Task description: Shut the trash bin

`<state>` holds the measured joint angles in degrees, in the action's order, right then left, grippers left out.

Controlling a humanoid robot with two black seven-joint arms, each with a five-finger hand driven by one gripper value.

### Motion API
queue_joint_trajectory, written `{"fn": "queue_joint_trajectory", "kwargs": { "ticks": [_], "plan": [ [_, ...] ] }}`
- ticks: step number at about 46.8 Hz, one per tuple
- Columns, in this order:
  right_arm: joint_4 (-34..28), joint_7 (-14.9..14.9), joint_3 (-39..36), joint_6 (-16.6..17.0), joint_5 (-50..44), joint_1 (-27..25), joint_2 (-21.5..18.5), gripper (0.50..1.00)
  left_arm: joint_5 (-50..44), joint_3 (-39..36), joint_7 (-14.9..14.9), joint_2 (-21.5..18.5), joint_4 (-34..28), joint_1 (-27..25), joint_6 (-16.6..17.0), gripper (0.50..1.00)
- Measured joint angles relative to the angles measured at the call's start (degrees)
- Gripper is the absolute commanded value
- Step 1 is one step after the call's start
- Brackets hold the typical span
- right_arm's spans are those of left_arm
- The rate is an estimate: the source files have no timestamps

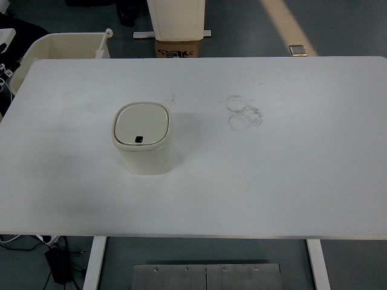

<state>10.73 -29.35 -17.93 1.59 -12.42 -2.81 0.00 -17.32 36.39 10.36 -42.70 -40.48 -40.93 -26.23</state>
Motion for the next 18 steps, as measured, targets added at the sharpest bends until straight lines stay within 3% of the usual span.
{"fn": "queue_joint_trajectory", "kwargs": {
  "ticks": [12,18],
  "plan": [
    [0.0,0.0,-0.1,0.0,0.0,-0.1,0.0,0.991,-0.9,0.2,0.1,2.0,2.0,3.0,-0.1,1.000],
    [0.0,0.0,-0.1,0.0,0.0,-0.1,0.0,0.993,-0.8,0.2,1.7,2.0,2.0,3.6,-0.1,1.000]
  ]
}}
